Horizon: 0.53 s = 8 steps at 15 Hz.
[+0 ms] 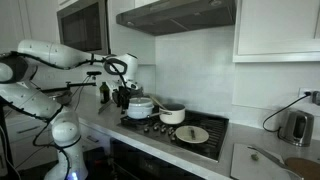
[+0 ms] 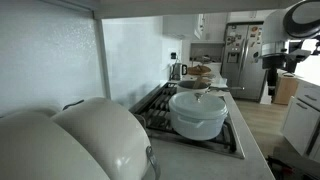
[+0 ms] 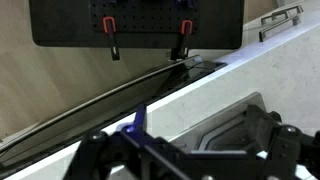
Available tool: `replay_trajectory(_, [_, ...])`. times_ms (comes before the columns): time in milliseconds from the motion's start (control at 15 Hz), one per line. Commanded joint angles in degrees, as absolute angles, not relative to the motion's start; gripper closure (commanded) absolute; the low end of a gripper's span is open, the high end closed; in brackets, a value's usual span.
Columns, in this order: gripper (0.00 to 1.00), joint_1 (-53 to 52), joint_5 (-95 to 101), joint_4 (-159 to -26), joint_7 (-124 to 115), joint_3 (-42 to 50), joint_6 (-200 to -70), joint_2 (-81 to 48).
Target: Use the wooden spatula to stir the contents of the pot
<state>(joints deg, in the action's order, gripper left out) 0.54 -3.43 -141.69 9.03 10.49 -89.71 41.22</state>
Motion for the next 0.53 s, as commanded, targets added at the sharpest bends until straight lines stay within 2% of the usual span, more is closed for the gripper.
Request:
replay_trajectory(0, [0.0, 1.7, -3.9, -141.6, 9.7, 9.6, -89.6, 41.0])
replay_trajectory(467, [0.0, 3.1, -14.9, -144.0, -4.2, 4.0, -98.8, 45.2])
